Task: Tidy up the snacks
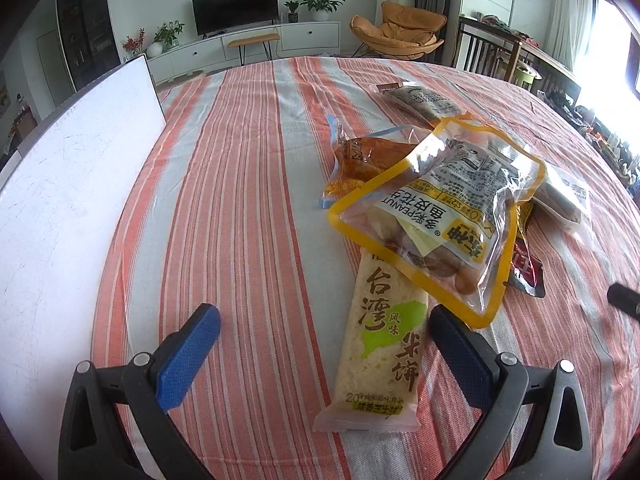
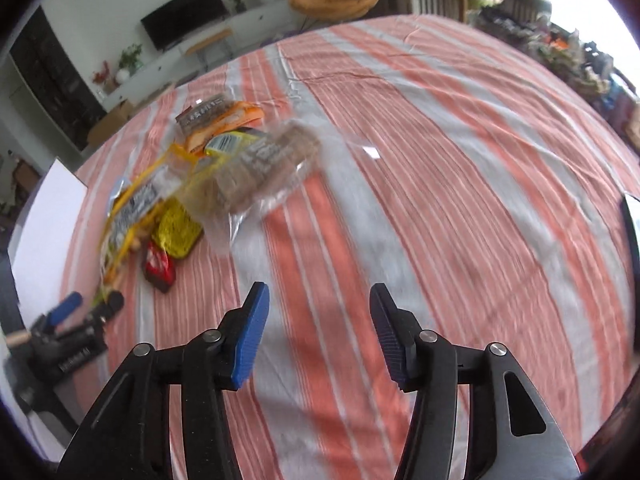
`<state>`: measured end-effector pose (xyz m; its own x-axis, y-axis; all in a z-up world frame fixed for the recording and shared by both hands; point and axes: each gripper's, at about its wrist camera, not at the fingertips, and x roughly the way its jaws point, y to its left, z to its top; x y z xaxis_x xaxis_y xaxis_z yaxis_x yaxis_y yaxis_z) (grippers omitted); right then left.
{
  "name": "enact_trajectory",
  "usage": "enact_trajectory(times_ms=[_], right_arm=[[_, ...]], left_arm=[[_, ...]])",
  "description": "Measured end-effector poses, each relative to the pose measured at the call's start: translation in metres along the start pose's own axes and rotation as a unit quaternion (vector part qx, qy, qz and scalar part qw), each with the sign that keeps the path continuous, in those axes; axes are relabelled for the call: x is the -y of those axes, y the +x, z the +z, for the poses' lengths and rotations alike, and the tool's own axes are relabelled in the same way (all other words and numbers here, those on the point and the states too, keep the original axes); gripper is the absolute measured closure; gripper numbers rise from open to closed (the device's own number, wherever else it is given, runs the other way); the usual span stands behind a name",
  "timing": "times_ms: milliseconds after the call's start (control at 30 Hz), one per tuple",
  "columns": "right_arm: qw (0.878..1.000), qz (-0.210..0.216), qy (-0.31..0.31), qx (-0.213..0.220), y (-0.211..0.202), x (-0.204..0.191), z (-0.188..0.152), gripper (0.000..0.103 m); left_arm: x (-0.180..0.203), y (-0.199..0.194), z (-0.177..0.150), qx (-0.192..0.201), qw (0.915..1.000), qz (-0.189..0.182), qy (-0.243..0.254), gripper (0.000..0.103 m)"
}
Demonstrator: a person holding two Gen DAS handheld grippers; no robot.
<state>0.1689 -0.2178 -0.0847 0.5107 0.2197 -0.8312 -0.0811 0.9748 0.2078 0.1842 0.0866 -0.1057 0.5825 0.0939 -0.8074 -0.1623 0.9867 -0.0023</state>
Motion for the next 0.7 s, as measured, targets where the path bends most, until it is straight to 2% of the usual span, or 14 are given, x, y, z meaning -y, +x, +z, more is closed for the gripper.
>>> enact_trajectory(times_ms=[167,267,367,467,700], right_arm=[[0.999,-0.024,-0.002,0.029,0.0,-0.003,-0.02,0.041],[0.998,-0.043,-0.025,0.043,0.0,-0.006,-0.026,0.036],[0.995,-0.054,-0.058,0.059,0.002,-0.011,-0.035,0.028],[0.994,-0.067,-0.075,0.053,0.006,-0.017,-0.035,0.022],[0.994,-0.066,-0.074,0.052,0.007,-0.016,-0.036,0.02]], left_arm=[[0.0,0.0,0.0,0.0,1.0,0.0,0.0,0.0],[0.0,0.0,0.0,0.0,1.0,0.0,0.0,0.0],[0.0,0.0,0.0,0.0,1.0,0.0,0.0,0.0],[0.0,0.0,0.0,0.0,1.0,0.0,0.0,0.0],[0.0,-0.001,0.0,0.0,1.0,0.0,0.0,0.0]])
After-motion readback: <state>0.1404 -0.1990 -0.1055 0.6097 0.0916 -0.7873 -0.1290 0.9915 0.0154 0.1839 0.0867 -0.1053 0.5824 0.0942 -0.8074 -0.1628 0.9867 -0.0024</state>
